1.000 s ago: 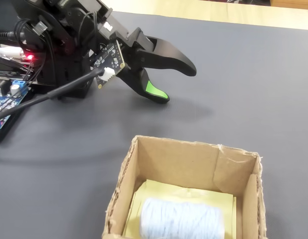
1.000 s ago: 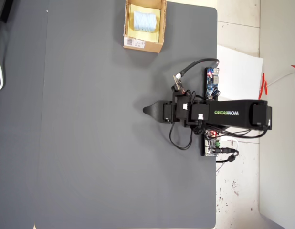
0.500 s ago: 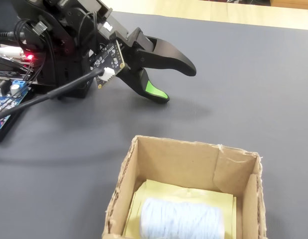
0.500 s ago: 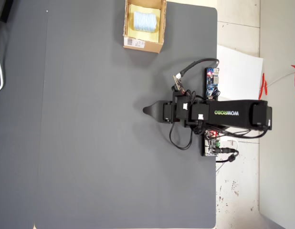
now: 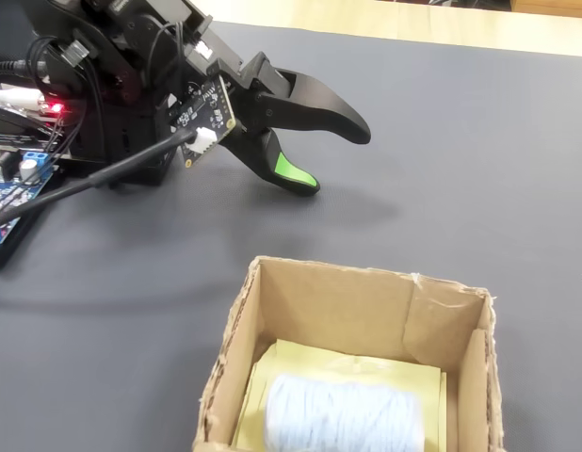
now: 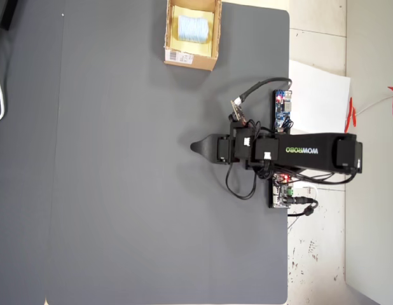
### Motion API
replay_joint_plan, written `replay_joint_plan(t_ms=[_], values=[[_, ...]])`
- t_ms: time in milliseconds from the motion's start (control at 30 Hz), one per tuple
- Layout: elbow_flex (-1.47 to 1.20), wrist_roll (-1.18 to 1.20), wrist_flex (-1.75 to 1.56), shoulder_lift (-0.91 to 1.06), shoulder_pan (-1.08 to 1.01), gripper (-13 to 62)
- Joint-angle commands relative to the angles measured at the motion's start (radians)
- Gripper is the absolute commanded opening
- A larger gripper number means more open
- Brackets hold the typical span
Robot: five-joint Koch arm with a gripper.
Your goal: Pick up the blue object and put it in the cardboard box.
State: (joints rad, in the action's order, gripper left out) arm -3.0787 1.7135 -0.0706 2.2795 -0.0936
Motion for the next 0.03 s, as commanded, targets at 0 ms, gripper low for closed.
replay_joint_plan(t_ms=[0], values=[[-0.04,0.04,0.075,0.089,0.0,34.0]])
